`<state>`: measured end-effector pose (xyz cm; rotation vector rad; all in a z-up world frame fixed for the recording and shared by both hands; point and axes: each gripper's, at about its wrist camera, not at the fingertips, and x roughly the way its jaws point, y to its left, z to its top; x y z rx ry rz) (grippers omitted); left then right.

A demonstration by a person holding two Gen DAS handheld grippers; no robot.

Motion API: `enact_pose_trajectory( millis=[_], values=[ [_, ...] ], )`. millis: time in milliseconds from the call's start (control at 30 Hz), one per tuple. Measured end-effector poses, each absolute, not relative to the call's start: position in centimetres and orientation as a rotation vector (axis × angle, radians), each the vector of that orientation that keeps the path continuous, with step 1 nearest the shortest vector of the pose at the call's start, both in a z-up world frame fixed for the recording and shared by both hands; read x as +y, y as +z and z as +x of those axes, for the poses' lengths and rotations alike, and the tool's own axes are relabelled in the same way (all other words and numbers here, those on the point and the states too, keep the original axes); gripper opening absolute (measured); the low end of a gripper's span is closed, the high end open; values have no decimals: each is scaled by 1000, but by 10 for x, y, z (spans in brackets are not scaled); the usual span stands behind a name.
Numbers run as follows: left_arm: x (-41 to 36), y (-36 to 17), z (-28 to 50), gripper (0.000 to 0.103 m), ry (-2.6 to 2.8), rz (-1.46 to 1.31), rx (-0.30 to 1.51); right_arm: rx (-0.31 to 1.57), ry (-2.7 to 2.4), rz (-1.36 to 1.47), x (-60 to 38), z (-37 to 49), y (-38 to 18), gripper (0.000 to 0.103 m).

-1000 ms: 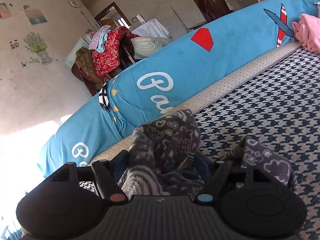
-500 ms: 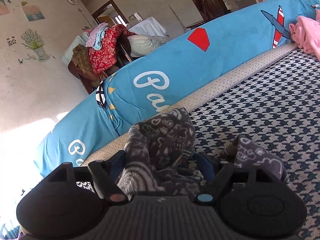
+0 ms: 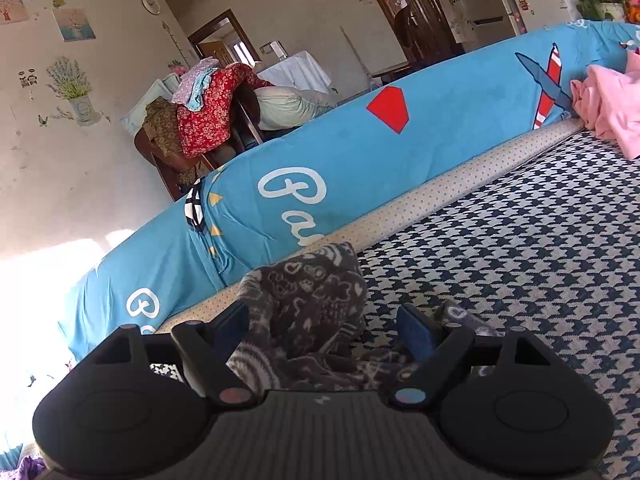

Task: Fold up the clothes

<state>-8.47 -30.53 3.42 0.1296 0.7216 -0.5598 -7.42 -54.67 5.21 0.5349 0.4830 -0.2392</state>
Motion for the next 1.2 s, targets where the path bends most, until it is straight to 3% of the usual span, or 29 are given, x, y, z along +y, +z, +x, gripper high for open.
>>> enact_pose_trajectory(
  millis=[233,1000,1067,1200],
  values=[
    [-331,32,-111,103,-663,274,644,544,-319,526,-570,-82,42,81],
    [-342,-1,-103,103,-594,323,751,779,-355,445,-600,-74,-28,81],
    [-340,-3,-100,103,-587,309,768,771,-344,412,-595,-70,-29,73],
    [-339,-7,-94,103,-571,283,801,767,-304,420,-591,-67,-28,42]
  ],
)
